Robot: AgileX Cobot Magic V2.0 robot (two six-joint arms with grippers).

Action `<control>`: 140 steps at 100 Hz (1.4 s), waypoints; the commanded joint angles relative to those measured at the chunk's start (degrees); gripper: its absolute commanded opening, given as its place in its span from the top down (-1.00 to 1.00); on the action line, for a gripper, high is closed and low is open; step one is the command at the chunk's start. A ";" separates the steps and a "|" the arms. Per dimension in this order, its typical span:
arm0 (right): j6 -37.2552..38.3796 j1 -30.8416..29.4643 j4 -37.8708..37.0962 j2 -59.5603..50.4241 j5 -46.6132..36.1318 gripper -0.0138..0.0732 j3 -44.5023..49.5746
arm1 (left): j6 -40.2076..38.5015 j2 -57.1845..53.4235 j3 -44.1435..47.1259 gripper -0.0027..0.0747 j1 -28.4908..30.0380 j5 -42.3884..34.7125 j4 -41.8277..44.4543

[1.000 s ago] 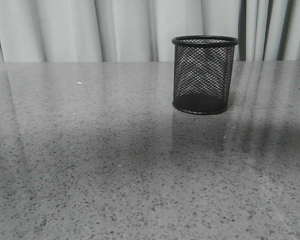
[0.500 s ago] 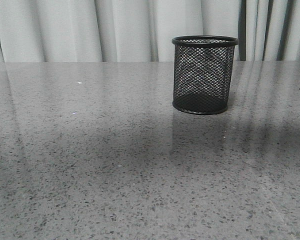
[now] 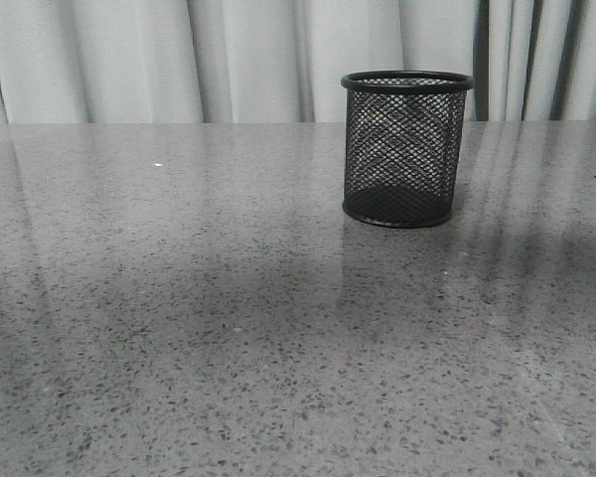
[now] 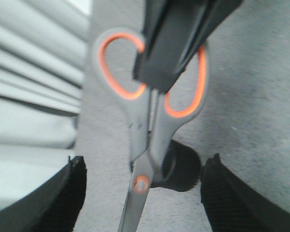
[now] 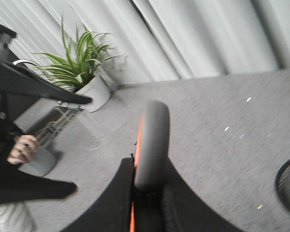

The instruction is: Put scissors into bucket

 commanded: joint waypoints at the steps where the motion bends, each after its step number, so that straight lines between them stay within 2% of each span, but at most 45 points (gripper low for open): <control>1: 0.15 -0.23 -3.49 -0.26 -3.33 0.80 -5.11 | -5.44 -3.57 -1.97 -0.34 2.24 -5.71 1.01; 12: 8.85 -0.50 -16.07 0.93 -2.93 0.80 -9.27 | -8.06 -5.42 -1.97 -0.37 7.32 -5.85 1.01; 25: 18.39 -0.87 -29.84 4.32 3.35 0.80 -14.99 | -9.60 -7.33 -1.97 -0.37 12.74 -5.74 0.90; 37: 22.83 -0.87 -39.22 8.26 10.16 0.80 -19.51 | -10.99 -8.57 -1.97 -0.37 16.47 -5.61 0.90; 48: 23.23 -0.87 -44.36 11.21 14.05 0.80 -22.39 | -10.99 -9.10 -1.97 -0.37 18.69 -5.07 0.90; 69: 25.16 -0.87 -50.26 14.88 15.44 0.80 -25.33 | -10.99 -9.23 -1.97 -0.37 19.83 -3.98 0.90; 131: 25.16 -0.75 -50.19 24.63 11.55 0.80 -25.58 | -10.99 -9.09 -1.97 -0.37 19.83 -4.57 0.90; 140: 24.52 -0.54 -49.60 25.64 11.23 0.72 -25.63 | -10.99 -9.09 -1.97 -0.37 19.83 -4.57 0.90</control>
